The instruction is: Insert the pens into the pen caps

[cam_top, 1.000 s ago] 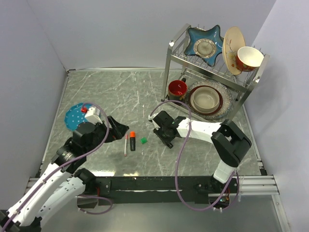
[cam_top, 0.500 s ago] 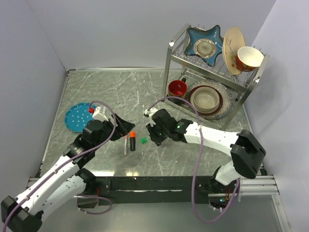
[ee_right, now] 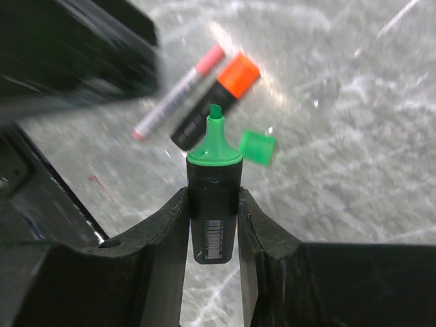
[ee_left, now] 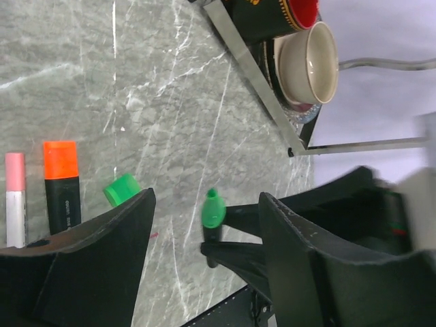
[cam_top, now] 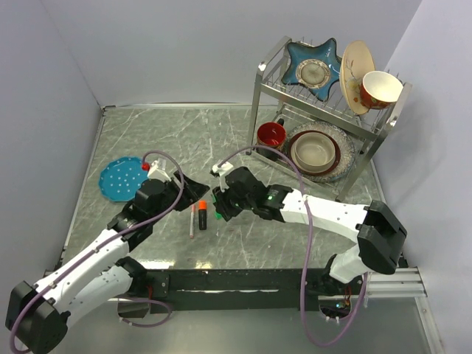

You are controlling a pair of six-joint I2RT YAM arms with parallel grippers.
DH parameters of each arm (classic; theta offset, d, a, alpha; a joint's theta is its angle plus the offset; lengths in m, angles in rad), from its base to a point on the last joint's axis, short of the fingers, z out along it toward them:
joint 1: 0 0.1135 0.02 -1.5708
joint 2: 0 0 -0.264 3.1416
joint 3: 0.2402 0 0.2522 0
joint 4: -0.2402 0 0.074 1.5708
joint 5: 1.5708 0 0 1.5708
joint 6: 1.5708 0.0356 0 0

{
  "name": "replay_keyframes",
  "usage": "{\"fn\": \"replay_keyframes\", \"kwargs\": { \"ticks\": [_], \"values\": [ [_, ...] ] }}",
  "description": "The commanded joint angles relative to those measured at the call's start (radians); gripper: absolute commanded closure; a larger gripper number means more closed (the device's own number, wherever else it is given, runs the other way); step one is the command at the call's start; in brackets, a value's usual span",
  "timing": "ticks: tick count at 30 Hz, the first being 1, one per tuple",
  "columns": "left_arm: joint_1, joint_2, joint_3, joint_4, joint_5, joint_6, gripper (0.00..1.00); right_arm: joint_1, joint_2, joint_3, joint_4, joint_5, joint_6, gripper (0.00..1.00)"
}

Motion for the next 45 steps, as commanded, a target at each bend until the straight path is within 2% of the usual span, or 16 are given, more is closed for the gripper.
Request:
{"fn": "replay_keyframes", "kwargs": {
  "ticks": [1, 7, 13, 16, 17, 18, 20, 21, 23, 24, 25, 27, 30, 36, 40, 45],
  "values": [
    [-0.003, 0.027, 0.016, 0.085, 0.014, -0.009, 0.34, 0.011, -0.017, 0.07, 0.074, 0.016, 0.022, 1.0],
    [-0.003, 0.088, 0.0, 0.165, 0.048, -0.023, 0.39, 0.011, -0.002, 0.094, 0.106, 0.02, 0.041, 1.0],
    [-0.005, 0.116, -0.033, 0.228, 0.125, -0.026, 0.58, 0.011, 0.017, 0.091, 0.155, 0.019, 0.076, 1.0],
    [-0.005, 0.117, -0.029, 0.217, 0.146, -0.009, 0.8, 0.01, 0.003, 0.061, 0.207, -0.007, 0.082, 0.98],
    [-0.005, 0.11, -0.021, 0.207, 0.151, 0.003, 0.93, 0.011, -0.005, 0.054, 0.209, -0.012, 0.081, 0.96],
    [-0.005, 0.102, -0.017, 0.199, 0.157, 0.008, 0.99, 0.011, -0.011, 0.048, 0.216, -0.015, 0.084, 0.87],
    [-0.005, 0.071, -0.004, 0.199, 0.181, 0.034, 0.99, 0.007, -0.035, 0.019, 0.227, -0.068, 0.079, 0.76],
    [-0.005, 0.059, 0.002, 0.202, 0.194, 0.048, 0.99, 0.004, -0.047, 0.01, 0.226, -0.1, 0.072, 0.6],
    [-0.005, 0.035, 0.029, 0.199, 0.243, 0.097, 0.99, -0.007, -0.086, -0.021, 0.226, -0.194, 0.058, 0.46],
    [-0.003, 0.028, 0.042, 0.187, 0.258, 0.114, 0.99, -0.013, -0.101, -0.031, 0.22, -0.216, 0.053, 0.3],
    [-0.005, 0.021, 0.054, 0.181, 0.275, 0.131, 0.99, -0.019, -0.118, -0.053, 0.219, -0.23, 0.055, 0.26],
    [-0.003, 0.002, 0.085, 0.177, 0.327, 0.178, 0.99, -0.026, -0.172, -0.079, 0.223, -0.294, 0.055, 0.25],
    [-0.003, -0.025, 0.111, 0.187, 0.395, 0.223, 0.99, -0.047, -0.239, -0.125, 0.227, -0.366, 0.094, 0.28],
    [-0.003, -0.048, 0.134, 0.24, 0.54, 0.264, 0.99, -0.075, -0.376, -0.232, 0.417, -0.525, 0.188, 0.37],
    [-0.003, -0.062, 0.125, 0.294, 0.585, 0.243, 0.99, -0.073, -0.426, -0.271, 0.476, -0.549, 0.211, 0.42],
    [-0.003, -0.048, 0.108, 0.389, 0.639, 0.211, 0.99, -0.075, -0.416, -0.269, 0.505, -0.566, 0.223, 0.5]
  ]
}}
